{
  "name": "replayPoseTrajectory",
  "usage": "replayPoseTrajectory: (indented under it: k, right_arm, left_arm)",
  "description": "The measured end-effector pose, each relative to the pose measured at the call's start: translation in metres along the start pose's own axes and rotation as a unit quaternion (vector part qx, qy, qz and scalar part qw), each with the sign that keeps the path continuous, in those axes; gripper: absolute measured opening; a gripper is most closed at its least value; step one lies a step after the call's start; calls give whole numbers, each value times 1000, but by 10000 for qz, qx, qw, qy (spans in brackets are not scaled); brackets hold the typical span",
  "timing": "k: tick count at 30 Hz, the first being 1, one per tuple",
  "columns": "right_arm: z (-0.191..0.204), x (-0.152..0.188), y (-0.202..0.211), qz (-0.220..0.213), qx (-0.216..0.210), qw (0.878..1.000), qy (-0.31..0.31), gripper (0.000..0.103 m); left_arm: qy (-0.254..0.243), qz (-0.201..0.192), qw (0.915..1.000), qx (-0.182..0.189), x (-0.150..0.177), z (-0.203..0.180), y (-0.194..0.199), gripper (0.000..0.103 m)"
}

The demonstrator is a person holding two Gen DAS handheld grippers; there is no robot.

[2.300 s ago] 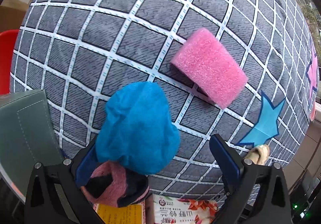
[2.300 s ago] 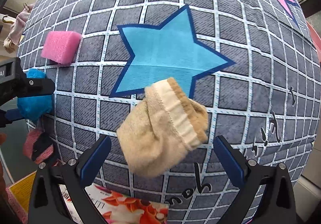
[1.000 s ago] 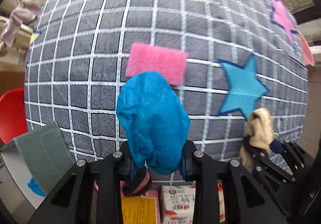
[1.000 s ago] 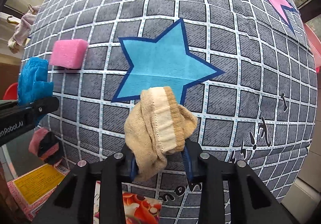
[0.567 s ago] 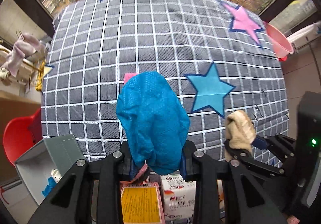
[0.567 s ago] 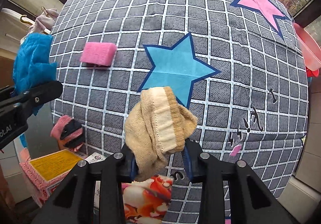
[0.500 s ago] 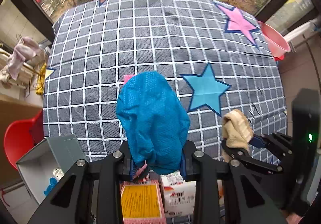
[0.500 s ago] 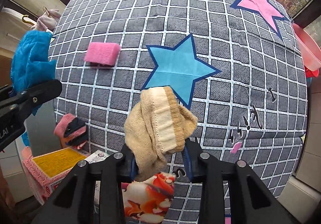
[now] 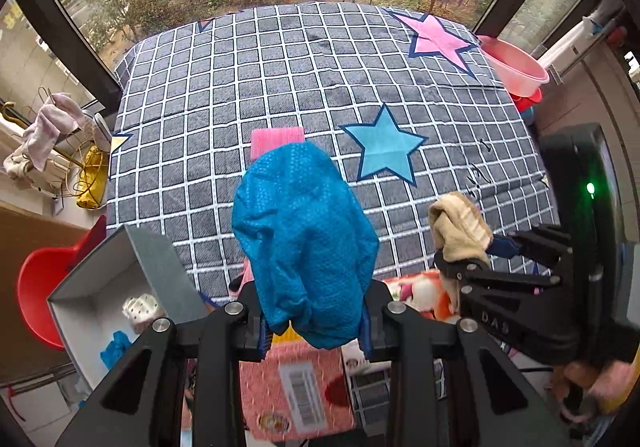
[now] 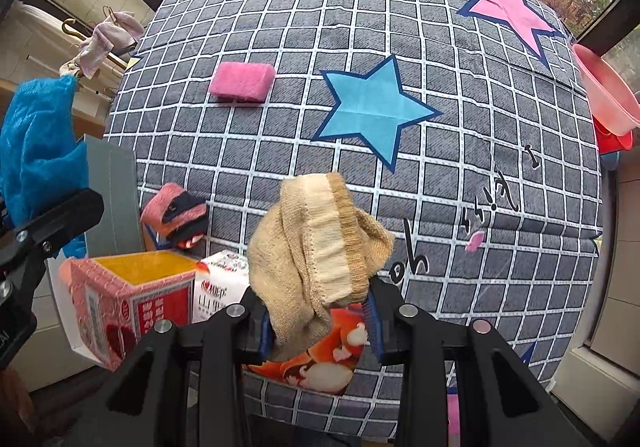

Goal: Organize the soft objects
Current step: 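Carry the blue cloth and beige sock with both grippers over the white box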

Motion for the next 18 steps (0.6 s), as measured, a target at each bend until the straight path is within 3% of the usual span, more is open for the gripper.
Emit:
replayPoseTrajectory:
  k: [18]
  right_arm:
    - [22,50,30,126,11,9995,279,37]
  left_arm:
    - [-528,-225,9984,-5,52,-9,35,35]
Point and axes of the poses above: each gripper's, at about its wrist camera, not at the fingertips, and y roughly against the way its jaws point, z to its left, x to its underside, the point moved 3 cm from there along -y, roughly the way its jaws point, and after that the axes turned 3 degrees about -z, right-handed, at the moved point
